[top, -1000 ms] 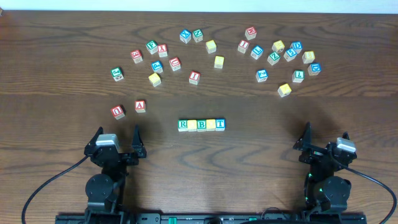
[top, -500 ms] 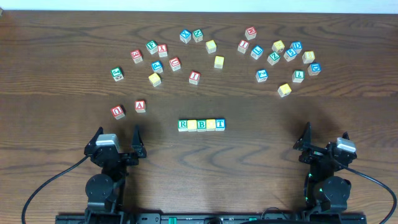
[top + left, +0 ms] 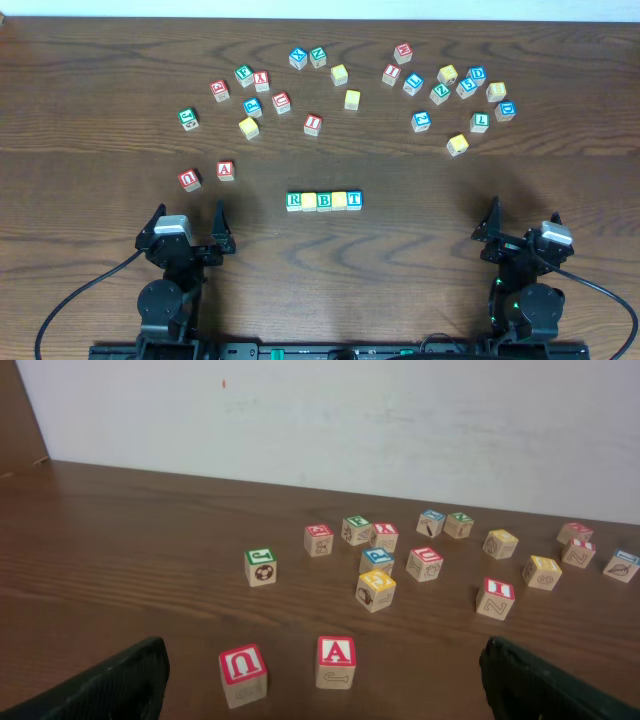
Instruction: Spell out ROBOT
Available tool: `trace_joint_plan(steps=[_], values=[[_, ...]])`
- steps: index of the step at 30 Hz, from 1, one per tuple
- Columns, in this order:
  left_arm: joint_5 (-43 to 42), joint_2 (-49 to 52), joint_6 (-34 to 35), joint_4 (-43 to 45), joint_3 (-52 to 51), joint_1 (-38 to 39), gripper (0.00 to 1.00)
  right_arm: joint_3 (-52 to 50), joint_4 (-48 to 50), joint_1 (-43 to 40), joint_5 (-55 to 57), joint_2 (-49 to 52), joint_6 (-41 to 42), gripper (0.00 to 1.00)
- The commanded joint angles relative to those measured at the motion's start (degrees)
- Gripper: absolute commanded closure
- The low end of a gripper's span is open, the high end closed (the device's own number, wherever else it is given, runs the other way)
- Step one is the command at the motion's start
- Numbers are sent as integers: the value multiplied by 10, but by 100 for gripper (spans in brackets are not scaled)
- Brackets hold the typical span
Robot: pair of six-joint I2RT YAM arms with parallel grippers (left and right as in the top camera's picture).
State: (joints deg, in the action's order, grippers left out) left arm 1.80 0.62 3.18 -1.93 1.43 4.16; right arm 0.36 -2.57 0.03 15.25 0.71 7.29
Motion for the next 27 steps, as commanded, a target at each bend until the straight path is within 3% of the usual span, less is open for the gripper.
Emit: trace_joint_plan(steps=[1,22,27], values=[[3,-4,5,-21,-12,-3,2,0,-2,8,7,-4,10,1],[27,-4,-1,-19,-12,-3,2,0,-2,8,7,-4,10,1],[27,-4,34,-19,-12,-3,2,0,-2,8,7,-4,10,1]])
